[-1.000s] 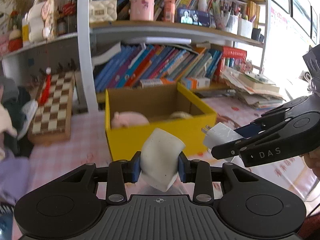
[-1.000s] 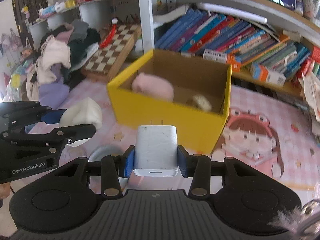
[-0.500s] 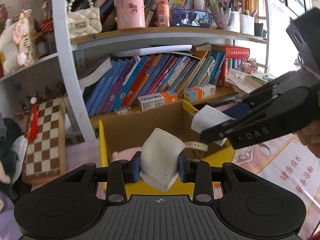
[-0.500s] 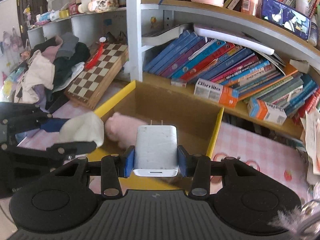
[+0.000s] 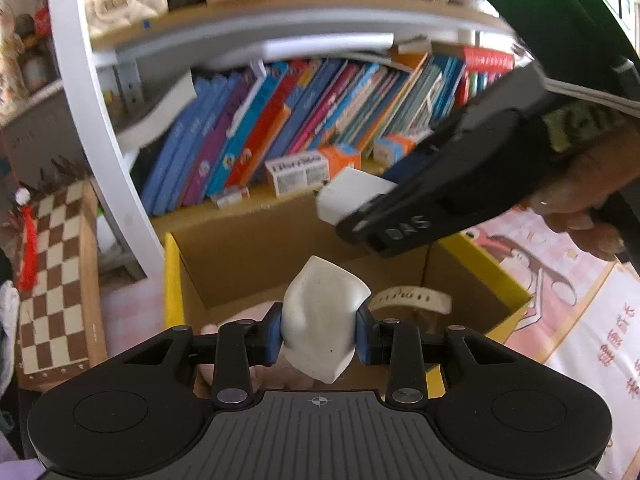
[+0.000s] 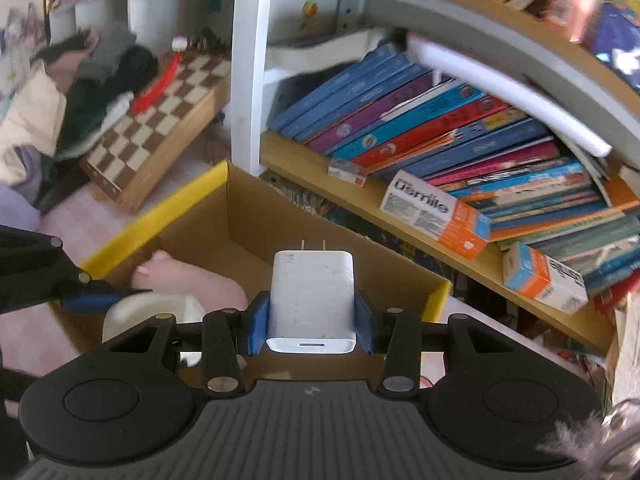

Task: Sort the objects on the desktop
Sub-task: 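Lower into the box and open the left tool while the right tool releases the charger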

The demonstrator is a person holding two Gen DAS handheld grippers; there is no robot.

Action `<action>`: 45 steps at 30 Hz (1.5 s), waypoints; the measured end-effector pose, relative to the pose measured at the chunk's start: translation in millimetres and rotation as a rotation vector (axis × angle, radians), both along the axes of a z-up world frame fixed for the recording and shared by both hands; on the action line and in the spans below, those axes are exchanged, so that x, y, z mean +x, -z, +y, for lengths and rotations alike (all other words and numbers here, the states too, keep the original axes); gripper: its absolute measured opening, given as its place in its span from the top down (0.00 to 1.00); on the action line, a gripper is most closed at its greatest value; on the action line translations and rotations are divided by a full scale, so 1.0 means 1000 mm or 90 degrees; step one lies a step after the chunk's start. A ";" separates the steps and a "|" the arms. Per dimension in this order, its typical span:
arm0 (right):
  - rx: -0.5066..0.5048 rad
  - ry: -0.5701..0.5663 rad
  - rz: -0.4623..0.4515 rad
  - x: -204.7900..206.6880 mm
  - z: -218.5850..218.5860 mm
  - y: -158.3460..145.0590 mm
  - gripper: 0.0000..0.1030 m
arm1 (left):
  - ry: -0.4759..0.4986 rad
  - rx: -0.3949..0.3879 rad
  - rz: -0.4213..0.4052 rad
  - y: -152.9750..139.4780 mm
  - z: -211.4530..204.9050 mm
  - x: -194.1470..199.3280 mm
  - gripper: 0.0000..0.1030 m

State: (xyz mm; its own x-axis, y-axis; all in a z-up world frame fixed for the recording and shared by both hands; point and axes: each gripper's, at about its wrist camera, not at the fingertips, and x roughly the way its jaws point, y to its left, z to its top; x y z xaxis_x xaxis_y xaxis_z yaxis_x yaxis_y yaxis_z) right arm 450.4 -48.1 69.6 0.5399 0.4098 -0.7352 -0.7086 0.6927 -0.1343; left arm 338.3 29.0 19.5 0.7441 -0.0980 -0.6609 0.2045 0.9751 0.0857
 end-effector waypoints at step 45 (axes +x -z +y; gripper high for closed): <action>-0.156 -0.036 0.099 0.053 0.047 0.080 0.38 | -0.050 -0.021 0.096 0.023 0.000 0.021 0.32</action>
